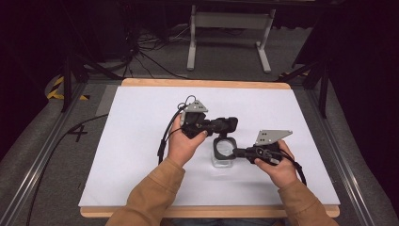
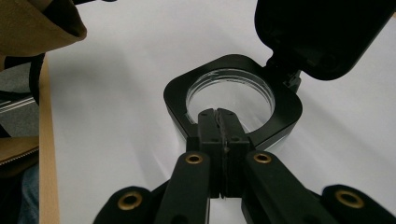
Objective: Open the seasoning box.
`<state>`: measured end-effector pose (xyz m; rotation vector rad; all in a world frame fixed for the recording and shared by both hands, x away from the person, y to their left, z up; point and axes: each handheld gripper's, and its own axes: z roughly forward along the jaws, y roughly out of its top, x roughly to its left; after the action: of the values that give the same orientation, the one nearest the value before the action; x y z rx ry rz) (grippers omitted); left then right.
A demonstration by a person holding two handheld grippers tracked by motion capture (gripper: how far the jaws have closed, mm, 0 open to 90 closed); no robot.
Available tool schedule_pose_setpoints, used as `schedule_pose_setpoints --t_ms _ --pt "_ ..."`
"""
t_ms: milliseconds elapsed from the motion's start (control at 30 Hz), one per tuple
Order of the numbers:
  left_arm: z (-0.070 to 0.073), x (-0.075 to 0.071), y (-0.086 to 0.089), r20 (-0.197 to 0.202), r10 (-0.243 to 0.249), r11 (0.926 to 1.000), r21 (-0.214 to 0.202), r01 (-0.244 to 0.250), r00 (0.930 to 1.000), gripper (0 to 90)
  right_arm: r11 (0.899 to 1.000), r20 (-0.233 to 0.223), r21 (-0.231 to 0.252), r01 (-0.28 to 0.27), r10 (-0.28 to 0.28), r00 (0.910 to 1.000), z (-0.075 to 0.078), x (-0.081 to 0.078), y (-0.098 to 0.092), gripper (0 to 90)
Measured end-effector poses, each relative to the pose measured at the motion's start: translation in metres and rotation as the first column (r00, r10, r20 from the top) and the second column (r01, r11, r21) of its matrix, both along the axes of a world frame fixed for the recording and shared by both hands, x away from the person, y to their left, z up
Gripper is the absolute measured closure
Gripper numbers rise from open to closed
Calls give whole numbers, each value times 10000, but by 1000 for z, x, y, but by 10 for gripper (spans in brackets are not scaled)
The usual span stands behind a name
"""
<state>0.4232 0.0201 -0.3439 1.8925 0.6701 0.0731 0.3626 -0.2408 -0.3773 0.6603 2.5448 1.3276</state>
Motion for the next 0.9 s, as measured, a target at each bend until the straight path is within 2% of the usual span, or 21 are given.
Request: schedule_pose_setpoints --t_ms 33,200,300,433,533,633,667,700,733,800,833,900 --pt "-1 2 -1 59 148 9999 -86 -148 9999 816 10000 26 12 12 -12 10000 0 0 0 900" --pt "-3 4 -2 165 629 9980 -13 -629 9979 840 10000 75 -77 30 -29 10000 0 -1 1 900" --pt "-2 5 -2 121 689 9976 102 -691 9975 856 9999 121 -133 33 -31 9999 0 -2 1 900" --pt "-3 3 -7 364 842 9961 250 -851 9958 845 9998 229 -173 121 -118 9997 0 -3 3 900" --pt "0 -3 -6 433 605 9977 283 -617 9972 784 9996 247 -237 174 -168 9996 1 -4 3 900" --pt "6 -9 0 331 127 9998 116 -131 9994 731 9994 185 -216 275 -271 9995 3 -5 1 900" --pt "6 -9 0 331 127 9998 116 -131 9994 701 9994 185 -216 275 -271 9995 3 -5 1 900" --pt "10 -15 5 496 -133 9990 437 111 9987 675 9992 31 238 312 -313 9995 7 -4 -5 900" --pt "10 -15 5 496 -133 9990 437 111 9987 665 9987 -4 369 343 -343 9994 9 -3 -7 900" --pt "15 -23 11 739 -46 9979 654 -2 9973 654 9980 25 444 441 -443 9990 12 -3 -11 890" --pt "17 -26 15 861 -47 9968 796 -22 9963 641 9974 109 424 578 -583 9982 15 -3 -14 850" --pt "20 -32 25 868 29 9958 907 -108 9962 618 9953 245 489 838 -850 9961 21 -3 -22 839"
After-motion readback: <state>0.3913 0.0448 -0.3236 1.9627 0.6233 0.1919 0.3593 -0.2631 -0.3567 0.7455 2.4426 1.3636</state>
